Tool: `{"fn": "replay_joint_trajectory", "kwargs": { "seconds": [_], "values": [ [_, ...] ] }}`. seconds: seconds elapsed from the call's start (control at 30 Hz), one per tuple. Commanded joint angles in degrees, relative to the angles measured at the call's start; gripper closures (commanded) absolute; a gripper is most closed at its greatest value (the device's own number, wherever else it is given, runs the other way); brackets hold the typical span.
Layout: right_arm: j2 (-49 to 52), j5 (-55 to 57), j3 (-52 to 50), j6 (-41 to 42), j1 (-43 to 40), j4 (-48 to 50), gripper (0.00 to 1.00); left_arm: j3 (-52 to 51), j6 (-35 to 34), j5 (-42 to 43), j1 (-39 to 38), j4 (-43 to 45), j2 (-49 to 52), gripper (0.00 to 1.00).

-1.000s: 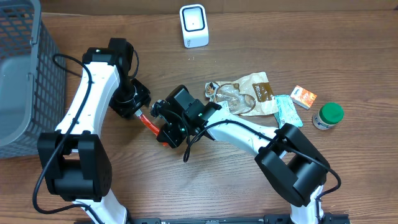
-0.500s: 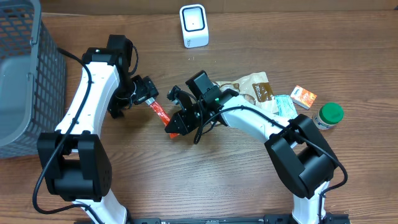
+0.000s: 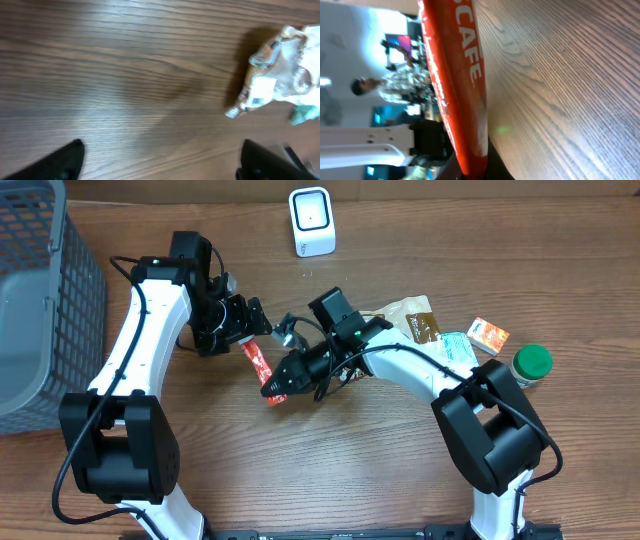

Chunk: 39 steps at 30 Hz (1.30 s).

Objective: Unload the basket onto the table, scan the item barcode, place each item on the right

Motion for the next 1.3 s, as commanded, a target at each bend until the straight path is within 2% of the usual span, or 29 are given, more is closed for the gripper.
{"fn": "replay_joint_trajectory", "kwargs": {
  "seconds": [0.0, 0.13, 0.27, 0.33, 0.43, 0.57, 0.7, 0.77, 1.13, 1.27],
  "values": [
    [-0.4, -3.1, 0.2, 7.0, -2.2, 0.5, 0.96, -0.2, 5.3, 7.7, -0.1, 1.1, 0.1, 0.2],
    [-0.3, -3.3, 0.2, 8.5, -2.6, 0.8, 0.96, -0.2, 6.7, 13.4, -0.1, 3.4, 0.1, 0.21],
    [-0.3, -4.2, 0.2, 10.2, -2.6, 3.2, 0.96, -0.2, 6.7, 15.5, -0.1, 4.7, 0.1, 0.24],
    [-0.4, -5.3, 0.2, 10.8, -2.7, 4.9, 0.96, -0.2, 6.7, 15.8, -0.1, 4.8, 0.1, 0.29],
    [-0.3, -4.9, 0.2, 11.1, -2.7, 6.5, 0.96, -0.2, 6.7, 15.0, -0.1, 4.8, 0.1, 0.3],
    [-0.3, 2.6, 0.2, 10.3, -2.7, 5.6, 0.96, -0.2, 6.6, 11.4, -0.1, 5.5, 0.1, 0.36],
    [-0.3, 11.5, 0.2, 3.7, -2.3, 4.4, 0.96, -0.2, 6.0, 9.3, -0.1, 5.5, 0.1, 0.28],
    [-0.3, 12.4, 0.2, -0.5, -1.9, 4.5, 0.96, -0.2, 6.0, 9.3, -0.1, 5.6, 0.1, 0.25],
    [-0.3, 11.0, 0.2, -0.1, -1.4, 6.4, 0.96, -0.2, 5.3, 6.9, -0.2, 6.6, 0.1, 0.28],
    [-0.3, 11.0, 0.2, -5.2, -1.0, 6.0, 0.96, -0.2, 4.9, 6.9, -0.2, 7.7, 0.1, 0.28]
  ]
}}
